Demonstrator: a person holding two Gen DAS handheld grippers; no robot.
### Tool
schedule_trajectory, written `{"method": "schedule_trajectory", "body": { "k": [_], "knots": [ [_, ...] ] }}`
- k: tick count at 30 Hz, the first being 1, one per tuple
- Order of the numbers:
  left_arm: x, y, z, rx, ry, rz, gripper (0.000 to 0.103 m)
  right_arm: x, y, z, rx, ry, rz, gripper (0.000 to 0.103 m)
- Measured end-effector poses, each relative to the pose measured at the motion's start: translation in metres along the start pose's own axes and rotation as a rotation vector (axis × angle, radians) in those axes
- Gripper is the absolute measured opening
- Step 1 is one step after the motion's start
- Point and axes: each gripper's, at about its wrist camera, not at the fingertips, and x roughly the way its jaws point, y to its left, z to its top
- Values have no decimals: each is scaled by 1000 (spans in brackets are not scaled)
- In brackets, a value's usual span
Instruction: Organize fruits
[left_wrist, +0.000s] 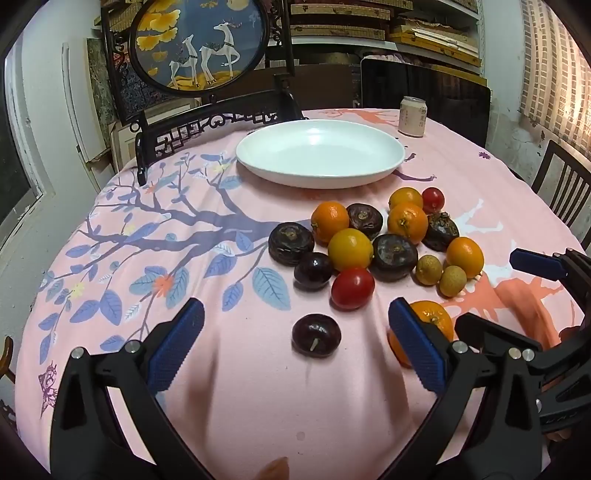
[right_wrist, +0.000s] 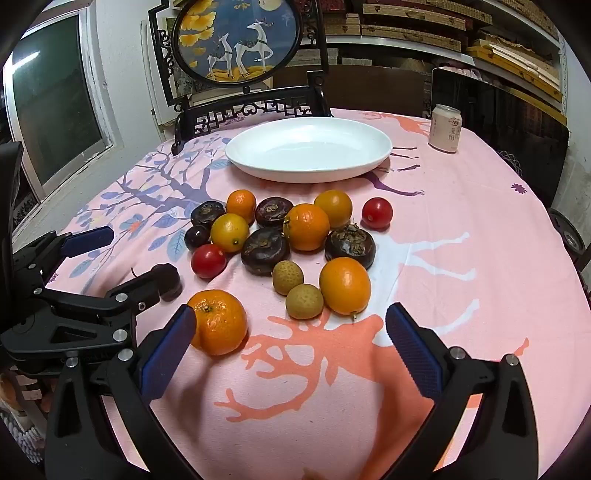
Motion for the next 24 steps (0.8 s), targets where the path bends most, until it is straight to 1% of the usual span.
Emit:
{"method": "schedule_trajectory", "body": {
  "k": [3, 24],
  "knots": [
    [-1, 0, 0, 0, -11, 2, 101, 0, 0, 0, -1, -7, 0, 102],
    [0, 0, 0, 0, -9, 2, 101, -2, 1, -1, -6, -11, -4, 102]
  ]
}}
